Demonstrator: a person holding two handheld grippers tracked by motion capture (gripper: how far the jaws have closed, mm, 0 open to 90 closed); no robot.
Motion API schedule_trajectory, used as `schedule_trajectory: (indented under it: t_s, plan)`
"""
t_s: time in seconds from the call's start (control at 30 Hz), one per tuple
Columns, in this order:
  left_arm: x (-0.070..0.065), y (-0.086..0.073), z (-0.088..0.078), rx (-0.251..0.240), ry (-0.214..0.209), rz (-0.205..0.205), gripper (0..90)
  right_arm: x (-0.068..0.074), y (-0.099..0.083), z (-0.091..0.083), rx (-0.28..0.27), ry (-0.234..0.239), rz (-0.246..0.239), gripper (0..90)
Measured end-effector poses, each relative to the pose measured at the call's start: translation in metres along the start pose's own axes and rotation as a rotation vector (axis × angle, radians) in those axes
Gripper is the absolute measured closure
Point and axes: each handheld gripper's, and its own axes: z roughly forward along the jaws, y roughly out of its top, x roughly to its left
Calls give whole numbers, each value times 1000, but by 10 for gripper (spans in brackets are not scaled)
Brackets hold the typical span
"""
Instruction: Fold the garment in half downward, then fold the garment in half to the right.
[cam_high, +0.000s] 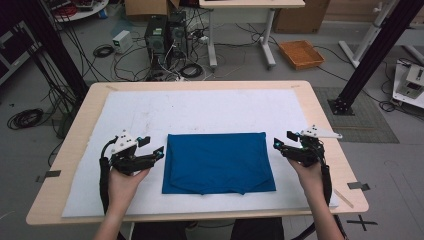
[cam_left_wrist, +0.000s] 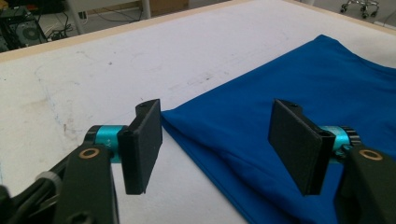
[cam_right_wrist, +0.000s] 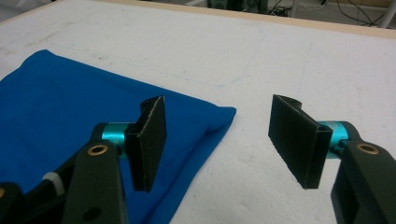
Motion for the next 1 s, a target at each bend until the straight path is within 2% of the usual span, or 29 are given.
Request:
schedule_trajectory:
  t_s: [0.13, 0.47, 0.67, 0.8, 0.83, 1.0]
  plan:
    - [-2, -2, 3, 17, -17, 22, 338, -4, 0, -2, 2, 8, 17, 349]
    - [-4, -4, 1, 14, -10, 26, 338, -10, -1, -5, -5, -1, 27, 315]
    - [-7, -2, 3, 13, -22, 28, 338, -11, -2, -5, -4, -1, 27, 315]
    - [-12, 0, 6, 25, -33, 20, 339, -11, -1, -9, -14, -6, 28, 314]
    - [-12, 0, 7, 37, -23, 17, 355, -11, -1, -9, -15, -11, 29, 313]
    - [-14, 0, 11, 74, -19, -20, 373, -13, -3, -10, -12, -18, 30, 314]
